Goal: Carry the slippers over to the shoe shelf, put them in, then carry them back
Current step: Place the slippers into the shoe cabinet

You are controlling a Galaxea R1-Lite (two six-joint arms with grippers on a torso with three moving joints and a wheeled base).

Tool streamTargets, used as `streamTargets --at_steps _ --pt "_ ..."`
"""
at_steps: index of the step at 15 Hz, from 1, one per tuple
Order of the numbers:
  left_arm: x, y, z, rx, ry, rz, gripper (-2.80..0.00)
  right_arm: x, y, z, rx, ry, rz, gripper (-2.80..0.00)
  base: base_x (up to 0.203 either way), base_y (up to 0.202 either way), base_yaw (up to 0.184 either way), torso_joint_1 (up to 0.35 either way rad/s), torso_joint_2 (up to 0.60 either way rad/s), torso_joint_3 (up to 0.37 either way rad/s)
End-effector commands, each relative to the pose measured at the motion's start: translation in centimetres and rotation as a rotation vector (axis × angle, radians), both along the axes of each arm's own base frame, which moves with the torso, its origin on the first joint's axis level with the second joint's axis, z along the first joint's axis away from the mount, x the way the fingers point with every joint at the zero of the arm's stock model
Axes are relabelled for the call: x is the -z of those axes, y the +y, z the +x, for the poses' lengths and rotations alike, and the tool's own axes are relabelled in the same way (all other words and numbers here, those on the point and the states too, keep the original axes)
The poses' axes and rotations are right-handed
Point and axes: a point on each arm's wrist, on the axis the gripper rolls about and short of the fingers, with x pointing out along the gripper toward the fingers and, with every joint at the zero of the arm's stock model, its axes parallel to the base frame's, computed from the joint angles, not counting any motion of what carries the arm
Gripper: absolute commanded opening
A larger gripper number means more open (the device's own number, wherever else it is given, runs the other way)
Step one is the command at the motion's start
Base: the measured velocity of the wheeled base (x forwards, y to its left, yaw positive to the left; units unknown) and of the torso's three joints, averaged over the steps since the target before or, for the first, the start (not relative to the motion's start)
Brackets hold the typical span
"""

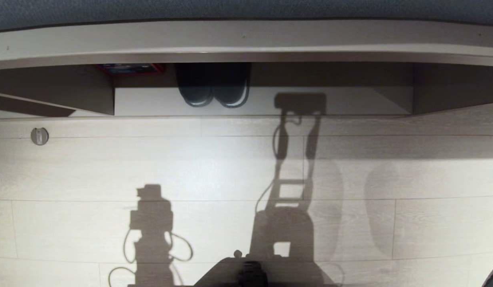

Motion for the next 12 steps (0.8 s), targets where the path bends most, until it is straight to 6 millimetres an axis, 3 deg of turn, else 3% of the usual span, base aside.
streamTargets --at_steps 1,3,6,12 --pt "0.0 0.0 0.0 -0.001 -0.001 0.0 -2.8 -1.8 0.0 0.7 -0.016 0.057 0.001 -2.8 0.0 0.0 0.0 0.002 0.0 -0.025" --pt "0.0 0.0 0.0 -0.001 -0.001 0.0 -2.8 -4.0 0.1 2.6 -0.049 0.129 0.004 -2.8 0.0 0.0 0.0 0.0 0.0 0.0" --pt "0.0 0.0 0.0 -0.001 -0.001 0.0 -2.8 -6.8 0.3 7.3 -0.084 0.213 0.0 -2.8 0.0 0.0 0.0 0.0 0.0 0.0" --pt "0.0 0.0 0.0 -0.001 -0.001 0.0 -2.8 -9.7 1.1 16.9 -0.093 0.166 0.01 -2.8 0.0 0.0 0.0 0.0 0.0 0.0"
